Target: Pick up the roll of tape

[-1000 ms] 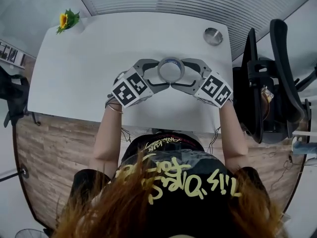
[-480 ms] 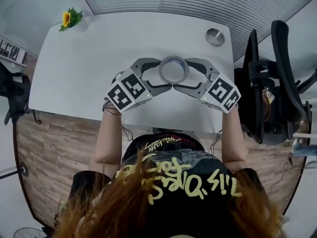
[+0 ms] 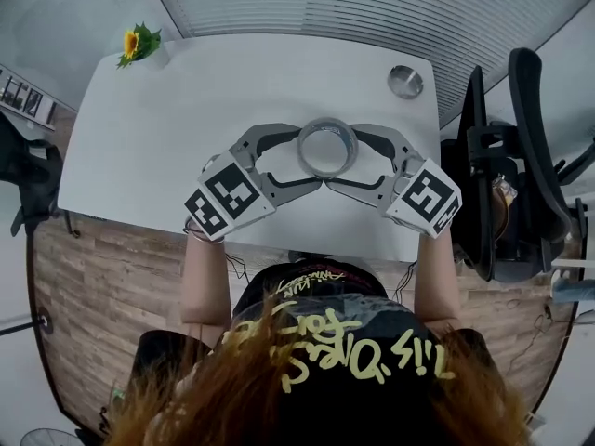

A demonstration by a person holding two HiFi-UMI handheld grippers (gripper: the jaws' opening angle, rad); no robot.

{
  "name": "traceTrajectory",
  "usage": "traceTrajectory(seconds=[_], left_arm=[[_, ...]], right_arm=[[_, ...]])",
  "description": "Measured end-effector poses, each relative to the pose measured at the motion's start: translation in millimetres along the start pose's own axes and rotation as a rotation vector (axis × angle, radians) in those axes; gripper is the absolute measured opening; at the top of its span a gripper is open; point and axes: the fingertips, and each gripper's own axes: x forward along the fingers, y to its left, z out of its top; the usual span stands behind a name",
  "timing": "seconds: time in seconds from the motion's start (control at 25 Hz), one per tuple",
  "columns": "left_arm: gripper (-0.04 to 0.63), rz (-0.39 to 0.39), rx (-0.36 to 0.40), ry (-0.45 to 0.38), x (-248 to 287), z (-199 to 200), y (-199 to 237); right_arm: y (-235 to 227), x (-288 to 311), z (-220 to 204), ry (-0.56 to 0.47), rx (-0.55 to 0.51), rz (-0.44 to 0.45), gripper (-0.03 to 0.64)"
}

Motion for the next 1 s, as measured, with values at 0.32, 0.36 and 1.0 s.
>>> traceTrajectory(seconds=[0.32, 0.36, 1.0], left_arm=[[0.334, 0.026, 0.009, -0.056, -7, 44, -14], [0.334, 0.028, 0.007, -0.065, -7, 50, -16], [0.333, 0.086, 0.003, -0.118, 1, 87, -37]], right_arm=[[-2, -35, 27, -0.086, 0.009, 0.016, 0.351], [-2, -40, 30, -0.098, 0.010, 0.017, 0.351], [0, -81, 45, -0.114, -0.024, 0.049, 0.351]])
